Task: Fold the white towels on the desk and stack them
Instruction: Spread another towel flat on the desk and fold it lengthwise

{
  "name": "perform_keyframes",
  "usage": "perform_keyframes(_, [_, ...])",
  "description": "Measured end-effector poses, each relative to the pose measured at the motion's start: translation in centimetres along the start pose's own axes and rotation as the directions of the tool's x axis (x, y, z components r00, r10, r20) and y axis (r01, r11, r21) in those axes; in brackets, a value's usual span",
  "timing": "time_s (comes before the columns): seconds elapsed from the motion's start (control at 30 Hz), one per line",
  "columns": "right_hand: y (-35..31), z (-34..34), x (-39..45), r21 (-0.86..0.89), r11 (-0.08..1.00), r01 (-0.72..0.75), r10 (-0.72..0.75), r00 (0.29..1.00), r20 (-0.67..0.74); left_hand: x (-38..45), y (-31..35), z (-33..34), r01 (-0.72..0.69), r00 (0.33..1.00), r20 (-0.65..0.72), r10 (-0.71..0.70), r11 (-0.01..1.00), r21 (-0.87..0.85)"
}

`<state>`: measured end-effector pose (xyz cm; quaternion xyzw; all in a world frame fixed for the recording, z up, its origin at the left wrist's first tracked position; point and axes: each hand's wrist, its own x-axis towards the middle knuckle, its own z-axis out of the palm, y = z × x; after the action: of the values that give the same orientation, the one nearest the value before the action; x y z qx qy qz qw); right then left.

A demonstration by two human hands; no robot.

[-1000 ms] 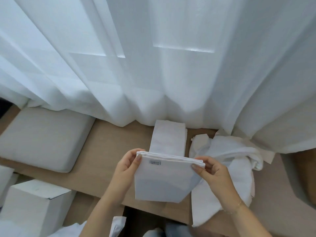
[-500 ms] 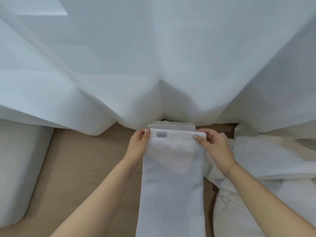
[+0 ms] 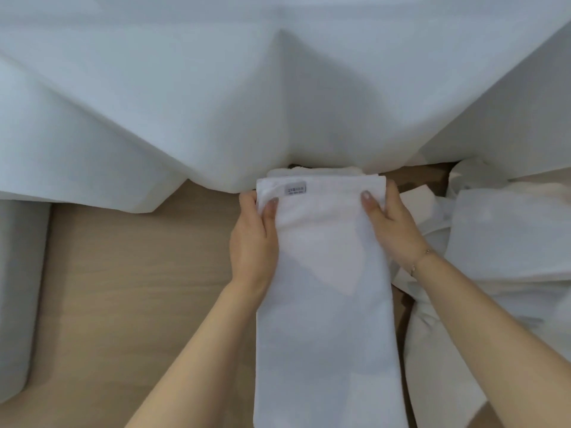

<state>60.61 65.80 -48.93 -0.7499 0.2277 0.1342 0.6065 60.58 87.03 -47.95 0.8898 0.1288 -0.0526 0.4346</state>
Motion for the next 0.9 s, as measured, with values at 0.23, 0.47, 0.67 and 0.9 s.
perform_keyframes(0.23, [-0.5, 0.5, 2.9, -0.094, 0.995, 0.018, -0.025, 0.997, -0.078, 2.8, 0.3, 1.5, 0.096, 0.995, -0.046, -0.092, 0.991, 0.089])
perform_keyframes(0.47, [0.7, -0.1, -3.1, 0.243, 0.961, -0.130, 0.154, 0.984, -0.085, -2.1, -0.6, -1.1, 0.185, 0.979, 0.114, -0.169, 0.971, -0.148])
perform_keyframes(0.67, [7.5, -0.7, -15.9, 0.236, 0.907, -0.348, 0.350, 0.936, 0.032, -16.2, -4.7, -3.6, 0.376, 0.896, 0.320, -0.310, 0.910, -0.173])
perform_keyframes(0.9, [9.6, 0.0, -20.0, 0.077, 0.952, -0.296, 0.300, 0.953, -0.050, -21.2, -5.0, -4.7, 0.440, 0.867, 0.311, -0.389, 0.891, -0.113])
